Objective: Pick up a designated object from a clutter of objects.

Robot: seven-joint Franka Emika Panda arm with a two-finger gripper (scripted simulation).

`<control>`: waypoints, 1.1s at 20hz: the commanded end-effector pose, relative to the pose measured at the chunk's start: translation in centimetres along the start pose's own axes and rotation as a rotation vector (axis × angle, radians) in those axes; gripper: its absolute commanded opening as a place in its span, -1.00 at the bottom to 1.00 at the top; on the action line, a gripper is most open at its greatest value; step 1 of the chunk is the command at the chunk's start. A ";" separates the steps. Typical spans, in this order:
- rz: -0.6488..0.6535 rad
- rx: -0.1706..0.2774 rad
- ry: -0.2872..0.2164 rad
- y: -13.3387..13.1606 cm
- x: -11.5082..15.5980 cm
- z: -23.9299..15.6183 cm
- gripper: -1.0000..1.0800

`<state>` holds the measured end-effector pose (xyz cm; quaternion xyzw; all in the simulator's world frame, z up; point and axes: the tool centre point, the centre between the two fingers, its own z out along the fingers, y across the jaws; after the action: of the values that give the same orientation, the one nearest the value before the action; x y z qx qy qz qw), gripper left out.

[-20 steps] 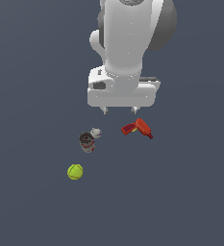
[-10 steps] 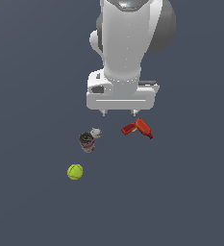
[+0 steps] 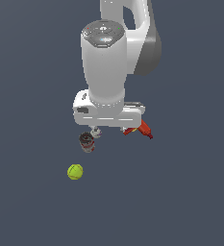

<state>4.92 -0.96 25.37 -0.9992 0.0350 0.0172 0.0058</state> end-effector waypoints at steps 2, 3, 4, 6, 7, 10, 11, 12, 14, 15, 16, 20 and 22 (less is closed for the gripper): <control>0.037 0.003 0.005 2.1 2.1 2.2 0.92; 0.048 0.003 0.007 2.8 2.7 2.9 0.92; 0.060 0.004 0.009 3.5 3.4 3.6 0.92; 0.083 0.004 0.013 5.0 4.5 5.2 0.92; 0.094 0.004 0.015 5.7 5.0 5.9 0.92; 0.127 0.003 0.020 8.0 6.5 8.3 0.92; 0.137 0.003 0.022 8.7 6.9 9.1 0.92; 0.147 0.002 0.024 9.4 7.2 9.8 0.92; 0.163 0.000 0.026 10.6 7.8 11.2 0.92; 0.171 0.000 0.028 11.2 8.1 11.8 0.92; 0.178 -0.001 0.029 11.7 8.3 12.3 0.92; 0.200 -0.004 0.033 13.4 8.9 14.2 0.92; 0.208 -0.005 0.034 14.0 9.1 14.9 0.92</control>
<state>12.35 -14.93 10.56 -0.9908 0.1356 0.0021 0.0014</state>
